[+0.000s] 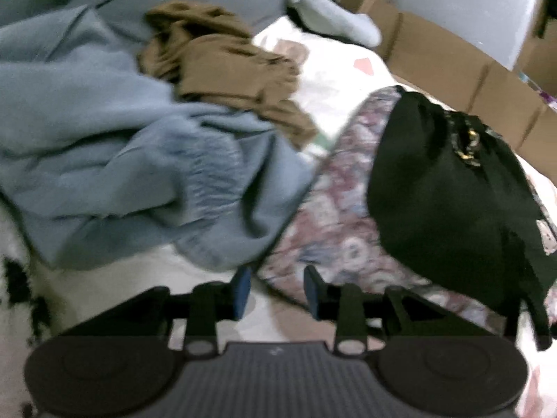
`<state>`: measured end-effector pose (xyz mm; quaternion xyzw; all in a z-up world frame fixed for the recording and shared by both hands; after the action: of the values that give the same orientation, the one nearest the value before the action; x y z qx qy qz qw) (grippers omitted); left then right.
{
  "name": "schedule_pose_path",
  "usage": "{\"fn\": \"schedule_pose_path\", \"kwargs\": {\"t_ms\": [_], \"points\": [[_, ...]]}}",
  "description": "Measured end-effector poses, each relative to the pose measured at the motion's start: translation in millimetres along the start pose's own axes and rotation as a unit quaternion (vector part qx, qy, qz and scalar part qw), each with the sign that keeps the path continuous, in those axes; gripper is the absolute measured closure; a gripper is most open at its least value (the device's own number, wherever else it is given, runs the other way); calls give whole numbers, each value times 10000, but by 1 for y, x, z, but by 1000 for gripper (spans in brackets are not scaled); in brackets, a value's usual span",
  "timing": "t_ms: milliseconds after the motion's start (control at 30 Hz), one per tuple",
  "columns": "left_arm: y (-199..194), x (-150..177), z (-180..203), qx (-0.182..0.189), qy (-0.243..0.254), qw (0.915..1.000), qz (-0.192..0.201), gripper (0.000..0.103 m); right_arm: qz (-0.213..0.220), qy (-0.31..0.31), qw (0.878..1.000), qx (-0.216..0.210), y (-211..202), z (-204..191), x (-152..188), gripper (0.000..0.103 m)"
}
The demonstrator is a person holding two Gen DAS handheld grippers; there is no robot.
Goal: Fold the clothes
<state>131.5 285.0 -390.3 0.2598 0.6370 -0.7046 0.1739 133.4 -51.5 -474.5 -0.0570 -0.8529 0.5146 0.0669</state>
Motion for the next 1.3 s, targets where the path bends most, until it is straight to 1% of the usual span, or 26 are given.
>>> {"fn": "schedule_pose_path", "kwargs": {"t_ms": [133,200,267,367,433,500,533,600,700,733,800,867,933,1000,1100,1200,1300], "points": [[5,-11,34,287,46,9996,-54,67,-73,-225,9997,89,-22,22,-4,60],[8,-15,55,404,121,9991,-87,67,23,-267,9996,103,-32,34,-6,60],[9,-18,76,544,196,9983,-114,67,226,-213,9994,121,-43,49,-9,60],[12,-21,106,767,289,9965,-183,67,671,73,9977,117,-62,79,-11,60],[15,-22,123,878,329,9952,-269,62,981,230,9948,148,-73,97,-10,60],[17,-23,138,967,363,9941,-323,52,1267,328,9912,213,-81,113,-9,60],[17,-23,145,999,375,9938,-324,50,1400,378,9892,194,-85,120,-9,60],[18,-25,156,1083,404,9926,-378,50,1625,492,9854,125,-90,132,-6,60],[20,-28,172,1248,450,9901,-467,50,1841,587,9811,36,-91,144,-2,60],[20,-29,178,1300,491,9891,-488,50,1919,561,9798,76,-93,147,-1,60],[21,-32,189,1288,627,9881,-561,50,2030,507,9777,177,-95,152,4,60],[25,-35,199,1308,752,9866,-617,50,2125,638,9749,164,-101,162,9,60],[30,-37,208,1420,837,9840,-677,50,2284,763,9704,194,-108,174,14,60],[36,-38,218,1610,799,9808,-762,49,2475,943,9637,333,-116,189,19,60],[45,-33,237,2040,737,9713,-976,49,2647,1165,9555,589,-124,211,28,60],[47,-25,261,2366,857,9616,-1094,46,2748,1335,9482,871,-131,231,36,60],[48,-21,283,2623,995,9530,-1148,43,2871,1560,9393,1045,-138,248,42,61]]}}
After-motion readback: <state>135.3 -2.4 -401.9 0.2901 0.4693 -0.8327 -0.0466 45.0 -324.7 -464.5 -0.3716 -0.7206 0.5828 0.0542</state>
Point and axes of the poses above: each gripper's, at about its wrist camera, not at the fingertips, and y roughly the way its jaws point, z to its right, x to its underside, the point moved 4 cm from there along y, roughly the way its jaws point, and after that the axes turned 5 degrees about y, right-handed, at the moved point
